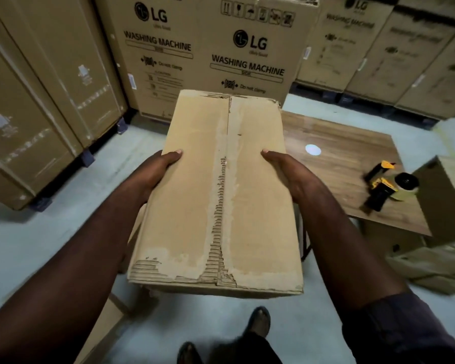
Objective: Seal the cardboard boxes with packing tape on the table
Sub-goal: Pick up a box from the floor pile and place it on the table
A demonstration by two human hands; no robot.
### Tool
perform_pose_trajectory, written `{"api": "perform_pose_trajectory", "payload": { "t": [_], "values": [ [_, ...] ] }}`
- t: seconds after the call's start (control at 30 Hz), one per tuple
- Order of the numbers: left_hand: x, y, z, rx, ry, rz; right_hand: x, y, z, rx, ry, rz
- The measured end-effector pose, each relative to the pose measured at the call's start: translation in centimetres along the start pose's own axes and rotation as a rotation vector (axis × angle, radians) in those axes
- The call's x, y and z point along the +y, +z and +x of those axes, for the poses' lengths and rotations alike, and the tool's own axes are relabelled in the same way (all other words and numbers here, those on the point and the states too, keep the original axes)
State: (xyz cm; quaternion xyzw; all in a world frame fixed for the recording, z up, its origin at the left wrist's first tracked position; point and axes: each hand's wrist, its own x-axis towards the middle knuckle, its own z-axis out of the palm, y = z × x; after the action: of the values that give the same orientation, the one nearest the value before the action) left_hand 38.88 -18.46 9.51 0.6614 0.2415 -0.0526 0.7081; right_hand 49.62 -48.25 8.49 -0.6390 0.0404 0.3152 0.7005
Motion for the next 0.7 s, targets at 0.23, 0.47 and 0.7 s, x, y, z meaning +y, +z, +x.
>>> {"api": "perform_pose_trajectory", "payload": {
  "t": [0.23,0.47,0.7],
  "values": [
    [0.3,10.2,3.7,-0.112,0.035,0.020,-1.4,-11.0,-0.1,0.136,-0.007,0.034],
    [1.7,23.5,8.1,-0.122,0.045,0.027,-4.7,-23.4,1.4,0.174,0.026,0.080],
    [2.9,33.4,11.9,-0.142,0.050,0.056,-6.8,-33.4,3.2,0.193,0.040,0.089]
  ]
}}
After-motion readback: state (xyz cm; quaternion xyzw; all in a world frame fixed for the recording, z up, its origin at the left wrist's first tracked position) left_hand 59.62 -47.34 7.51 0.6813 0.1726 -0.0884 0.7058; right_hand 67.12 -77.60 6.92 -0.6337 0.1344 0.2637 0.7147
